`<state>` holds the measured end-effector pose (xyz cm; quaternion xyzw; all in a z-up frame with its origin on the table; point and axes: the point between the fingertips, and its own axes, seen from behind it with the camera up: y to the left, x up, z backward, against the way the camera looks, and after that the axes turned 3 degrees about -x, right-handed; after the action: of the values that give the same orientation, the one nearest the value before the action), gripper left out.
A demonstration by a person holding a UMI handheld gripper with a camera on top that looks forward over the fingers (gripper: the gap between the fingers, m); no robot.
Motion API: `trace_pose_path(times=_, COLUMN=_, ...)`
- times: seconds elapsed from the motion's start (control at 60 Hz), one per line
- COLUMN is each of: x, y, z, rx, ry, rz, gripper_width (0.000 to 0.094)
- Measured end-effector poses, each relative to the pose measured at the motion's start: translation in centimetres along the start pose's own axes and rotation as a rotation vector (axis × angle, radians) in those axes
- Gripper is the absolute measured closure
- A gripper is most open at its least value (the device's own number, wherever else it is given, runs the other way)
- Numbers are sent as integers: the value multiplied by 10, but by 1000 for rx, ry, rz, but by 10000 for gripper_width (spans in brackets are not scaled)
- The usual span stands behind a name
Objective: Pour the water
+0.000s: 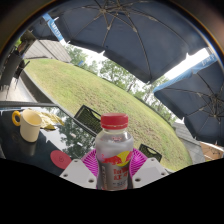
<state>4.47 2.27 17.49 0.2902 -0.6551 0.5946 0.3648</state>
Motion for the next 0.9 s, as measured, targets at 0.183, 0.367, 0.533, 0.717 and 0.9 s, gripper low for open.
trace_pose_path(times=0.183, x=89, y=63, z=-49, rx=-71, ry=-184, rz=710, gripper_width=591)
trace_pose_path(times=0.367, x=113, y=153, z=-73, rx=-67, ry=-358, rz=1346, gripper_width=595)
trace_pose_path(times=0.533, x=102, y=186, z=-86, rx=-111, ry=-428, rz=1756, gripper_width=592)
trace_pose_path(times=0.717, x=102, y=167, z=-103, rx=-102, ry=-361, rz=1624, gripper_width=591)
trace_pose_path(times=0.9, x=134, y=89, z=-104, rx=-79, ry=-253, rz=654, gripper_width=591)
